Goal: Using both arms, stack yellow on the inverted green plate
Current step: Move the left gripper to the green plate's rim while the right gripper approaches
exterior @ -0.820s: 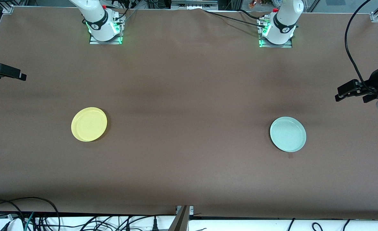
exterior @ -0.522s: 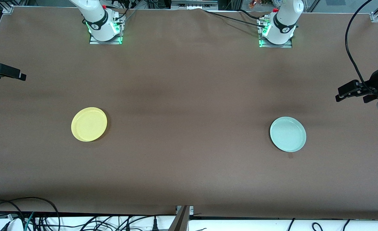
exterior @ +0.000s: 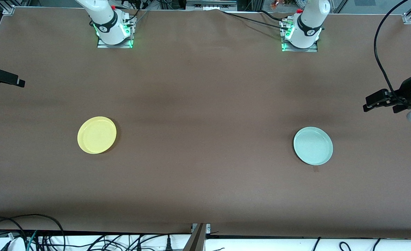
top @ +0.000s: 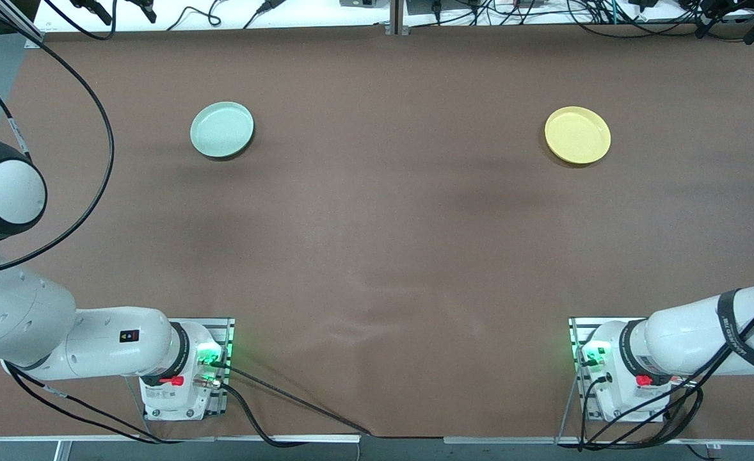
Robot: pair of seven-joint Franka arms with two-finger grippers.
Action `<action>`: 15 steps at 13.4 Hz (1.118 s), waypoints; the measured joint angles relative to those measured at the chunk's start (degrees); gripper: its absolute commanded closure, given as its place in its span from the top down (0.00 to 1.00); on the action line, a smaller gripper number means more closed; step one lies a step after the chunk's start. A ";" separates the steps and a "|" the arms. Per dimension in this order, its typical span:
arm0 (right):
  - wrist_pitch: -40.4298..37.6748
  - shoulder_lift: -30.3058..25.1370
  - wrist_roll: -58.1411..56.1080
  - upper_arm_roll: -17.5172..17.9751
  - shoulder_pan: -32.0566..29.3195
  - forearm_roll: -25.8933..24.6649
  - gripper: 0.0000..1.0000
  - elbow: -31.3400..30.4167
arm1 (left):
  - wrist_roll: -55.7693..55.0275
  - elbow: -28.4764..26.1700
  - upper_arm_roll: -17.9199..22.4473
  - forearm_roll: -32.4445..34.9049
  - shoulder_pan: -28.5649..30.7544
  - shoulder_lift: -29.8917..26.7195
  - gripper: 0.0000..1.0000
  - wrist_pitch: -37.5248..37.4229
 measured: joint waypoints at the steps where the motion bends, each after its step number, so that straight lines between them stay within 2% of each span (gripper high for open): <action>1: 0.00 0.01 -0.01 0.00 0.00 0.00 1.00 -0.01 | 0.00 -0.09 0.14 0.03 0.04 1.66 1.00 -0.37; 6: 0.05 0.06 -0.05 0.01 0.01 0.00 1.00 -0.06 | 0.01 -0.24 0.79 2.18 1.92 11.62 1.00 0.22; 9: 0.13 0.07 -0.05 0.00 0.00 0.00 1.00 -0.09 | -2.36 -1.35 0.83 6.17 2.39 16.82 1.00 6.52; 12: 0.17 0.29 -0.06 0.05 0.03 0.01 1.00 -0.22 | -3.08 -3.38 0.89 6.71 4.30 22.29 1.00 15.05; 15: 0.71 2.48 -0.05 0.34 0.29 0.01 1.00 -0.53 | -3.08 -4.23 0.84 6.71 5.13 25.71 1.00 20.14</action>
